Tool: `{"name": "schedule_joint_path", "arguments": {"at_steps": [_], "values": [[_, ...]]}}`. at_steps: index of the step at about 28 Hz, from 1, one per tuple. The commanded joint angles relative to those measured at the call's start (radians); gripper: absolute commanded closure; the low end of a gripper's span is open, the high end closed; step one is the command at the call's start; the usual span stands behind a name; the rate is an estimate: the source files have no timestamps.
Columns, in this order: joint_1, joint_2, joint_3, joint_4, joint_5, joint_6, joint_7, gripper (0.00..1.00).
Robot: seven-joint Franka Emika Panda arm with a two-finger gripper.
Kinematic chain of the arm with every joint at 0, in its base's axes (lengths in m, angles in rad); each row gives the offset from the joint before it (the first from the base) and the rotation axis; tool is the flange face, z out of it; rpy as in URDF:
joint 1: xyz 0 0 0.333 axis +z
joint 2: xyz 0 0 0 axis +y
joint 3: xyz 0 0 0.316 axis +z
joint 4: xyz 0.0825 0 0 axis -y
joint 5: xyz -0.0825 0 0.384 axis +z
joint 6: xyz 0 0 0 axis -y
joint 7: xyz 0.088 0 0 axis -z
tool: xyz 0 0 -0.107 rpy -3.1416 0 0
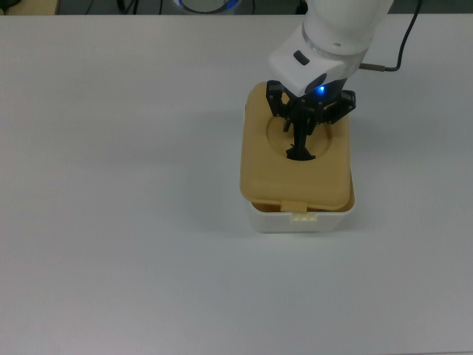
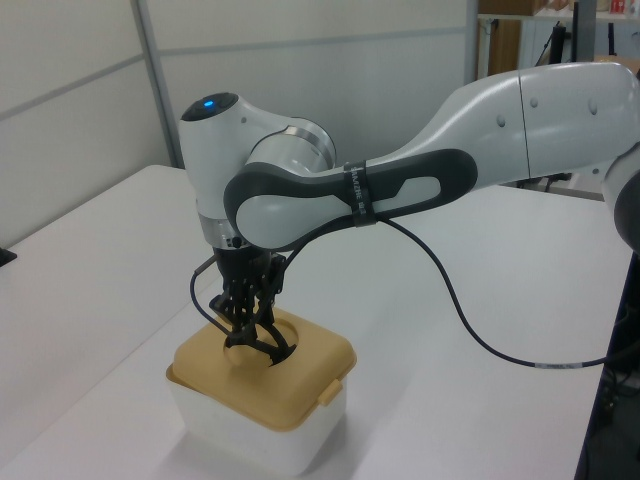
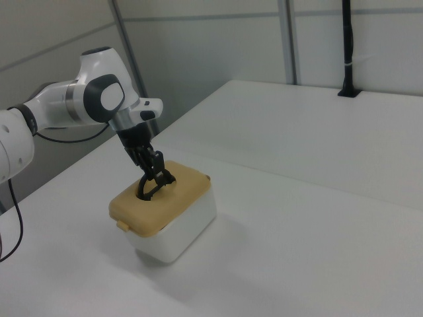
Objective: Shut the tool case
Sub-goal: 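Open the gripper and raise it away from the lid handle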
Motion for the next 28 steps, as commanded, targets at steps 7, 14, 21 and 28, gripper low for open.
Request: {"name": "schedule_joint_path", "arguments": {"at_steps": [7, 14, 21, 28], "values": [[0.012, 0.006, -0.008, 0.026, -0.018, -0.047, 0.017, 0.00], [0.012, -0.029, -0.007, 0.026, -0.015, -0.104, -0.007, 0.00], [-0.032, -0.110, -0.007, 0.026, -0.010, -0.195, -0.080, 0.00], [-0.097, -0.193, -0.007, 0.024, -0.006, -0.267, -0.172, 0.00]]}}
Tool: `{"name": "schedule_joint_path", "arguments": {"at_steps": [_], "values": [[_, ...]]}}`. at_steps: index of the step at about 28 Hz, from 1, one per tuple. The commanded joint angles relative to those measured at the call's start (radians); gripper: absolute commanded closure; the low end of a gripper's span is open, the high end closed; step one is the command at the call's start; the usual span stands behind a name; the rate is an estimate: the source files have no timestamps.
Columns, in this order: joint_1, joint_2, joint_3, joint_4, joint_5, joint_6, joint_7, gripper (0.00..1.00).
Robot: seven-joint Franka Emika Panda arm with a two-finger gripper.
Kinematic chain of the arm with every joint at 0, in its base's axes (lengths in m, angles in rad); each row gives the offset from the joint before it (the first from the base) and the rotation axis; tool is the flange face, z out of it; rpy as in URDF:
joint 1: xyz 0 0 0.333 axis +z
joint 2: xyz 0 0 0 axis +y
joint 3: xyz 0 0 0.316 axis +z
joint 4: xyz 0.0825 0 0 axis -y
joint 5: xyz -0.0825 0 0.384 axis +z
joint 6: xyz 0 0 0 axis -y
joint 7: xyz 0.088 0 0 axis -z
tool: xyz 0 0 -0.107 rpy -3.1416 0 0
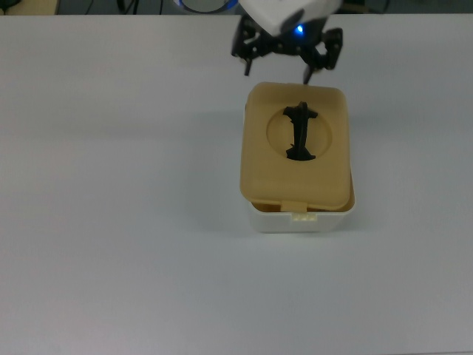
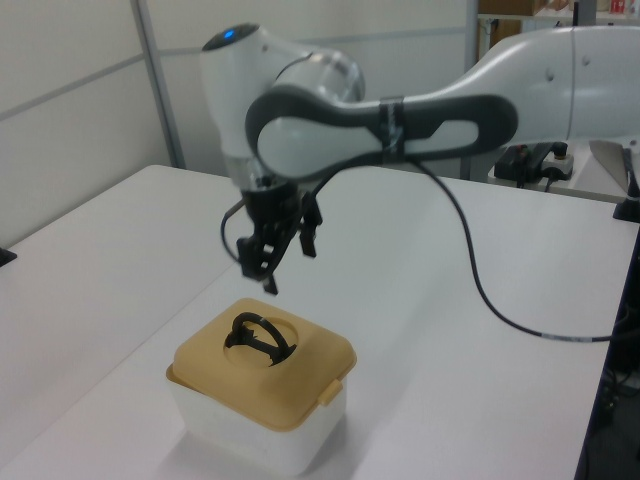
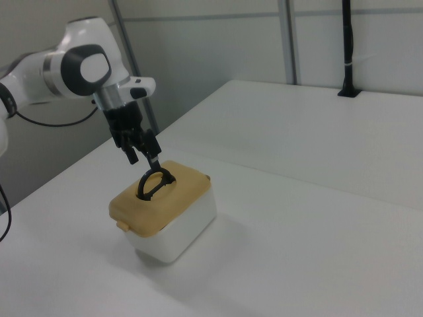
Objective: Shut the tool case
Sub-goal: 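Open the gripper and raise it away from the lid handle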
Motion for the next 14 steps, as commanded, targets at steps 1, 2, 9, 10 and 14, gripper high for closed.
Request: {"name": "schedule_joint_path", "arguments": {"at_steps": [1, 2, 9, 10, 14], "values": [[-0.063, -0.079, -0.003, -0.014, -0.006, -0.068, -0.092, 0.00], [-0.072, -0.085, -0.003, -0.016, -0.006, -0.075, -0.101, 0.00], [-0.144, -0.113, -0.004, -0.023, -0.003, -0.108, -0.184, 0.00], [-0.161, -0.113, -0.004, -0.023, -0.003, -0.108, -0.199, 0.00], [-0.192, -0.113, -0.004, -0.023, -0.003, -0.106, -0.227, 0.00]]}}
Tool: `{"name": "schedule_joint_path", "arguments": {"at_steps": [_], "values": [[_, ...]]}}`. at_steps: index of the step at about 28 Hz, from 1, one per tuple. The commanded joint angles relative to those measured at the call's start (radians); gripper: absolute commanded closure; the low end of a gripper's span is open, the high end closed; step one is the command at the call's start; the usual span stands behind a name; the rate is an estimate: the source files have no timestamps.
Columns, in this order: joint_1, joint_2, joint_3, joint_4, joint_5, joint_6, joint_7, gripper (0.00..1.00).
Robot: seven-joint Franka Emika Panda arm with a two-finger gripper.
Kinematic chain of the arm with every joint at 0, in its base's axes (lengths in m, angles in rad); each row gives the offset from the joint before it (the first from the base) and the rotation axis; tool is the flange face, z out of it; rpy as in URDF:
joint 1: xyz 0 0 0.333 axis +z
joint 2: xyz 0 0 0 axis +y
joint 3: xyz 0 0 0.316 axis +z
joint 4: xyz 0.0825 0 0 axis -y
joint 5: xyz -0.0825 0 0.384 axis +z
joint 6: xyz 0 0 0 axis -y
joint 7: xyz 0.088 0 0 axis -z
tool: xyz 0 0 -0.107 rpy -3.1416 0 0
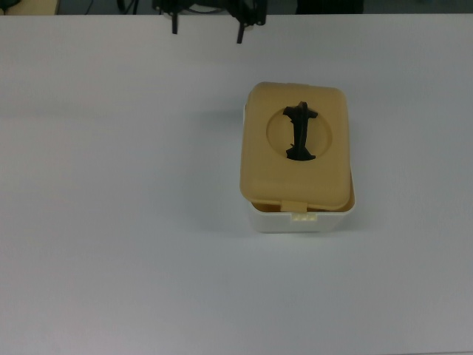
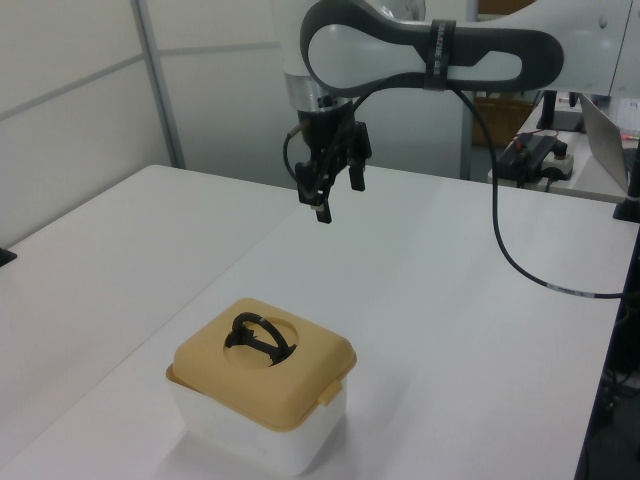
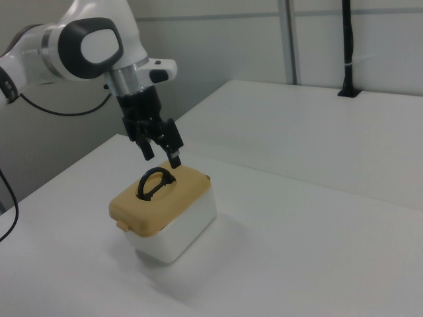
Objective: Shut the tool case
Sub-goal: 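Open the gripper and raise it away from the lid handle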
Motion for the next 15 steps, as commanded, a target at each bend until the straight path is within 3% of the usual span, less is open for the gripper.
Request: {"name": "schedule_joint_path", "arguments": {"at_steps": [1, 15], "values": [[-0.049, -0.015, -0.001, -0.020, -0.003, -0.013, -0.066, 0.00], [-0.057, -0.015, -0.033, -0.020, -0.003, -0.007, -0.089, 0.00]]}}
